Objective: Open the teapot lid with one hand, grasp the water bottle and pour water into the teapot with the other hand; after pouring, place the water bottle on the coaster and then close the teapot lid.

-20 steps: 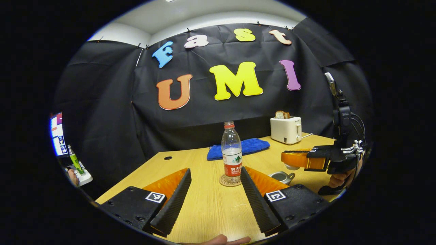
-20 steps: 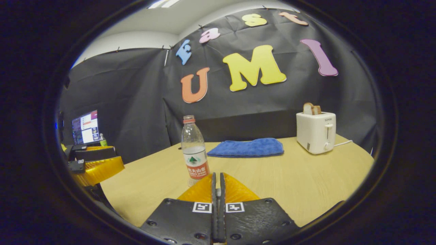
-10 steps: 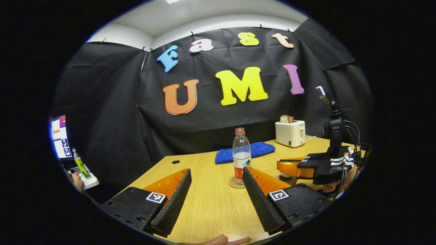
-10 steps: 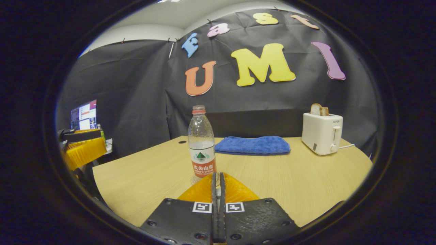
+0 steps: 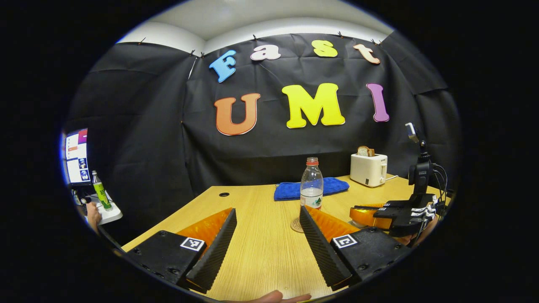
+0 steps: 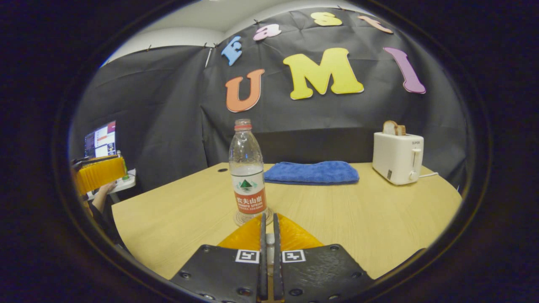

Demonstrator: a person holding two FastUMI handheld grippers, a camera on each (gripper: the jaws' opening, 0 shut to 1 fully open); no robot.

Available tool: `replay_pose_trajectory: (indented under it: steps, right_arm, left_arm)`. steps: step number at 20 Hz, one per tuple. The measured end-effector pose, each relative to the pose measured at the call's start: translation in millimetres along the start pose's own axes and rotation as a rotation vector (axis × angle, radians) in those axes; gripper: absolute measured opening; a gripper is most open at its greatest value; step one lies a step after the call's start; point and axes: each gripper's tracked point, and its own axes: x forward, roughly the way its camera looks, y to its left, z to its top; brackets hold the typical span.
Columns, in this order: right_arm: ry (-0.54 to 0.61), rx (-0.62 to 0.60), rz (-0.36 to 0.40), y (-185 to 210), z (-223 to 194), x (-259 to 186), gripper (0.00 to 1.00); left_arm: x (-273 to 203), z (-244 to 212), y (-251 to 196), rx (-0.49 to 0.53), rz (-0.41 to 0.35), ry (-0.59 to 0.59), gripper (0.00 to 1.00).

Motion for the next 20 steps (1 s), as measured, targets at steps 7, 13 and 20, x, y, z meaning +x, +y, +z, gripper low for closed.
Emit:
replay_pose_trajectory:
  steps: [7, 13, 20]
  right_arm:
    - [-0.029, -0.014, -0.010, -0.3, 9.7, -16.1, 0.15]
    - [-0.070, -0.084, -0.038, 4.9, 31.8, -54.2, 0.63]
    - [-0.136, -0.140, -0.170, -7.4, 68.6, -107.2, 0.96]
  left_arm:
    - [-2.8, -2.9, -10.1, 0.003, -0.032, 0.021, 0.94]
    - [-6.1, 0.5, -22.2, 0.004, -0.065, 0.021, 0.94]
    - [-12.3, 9.6, -27.9, 0.009, -0.078, 0.005, 0.94]
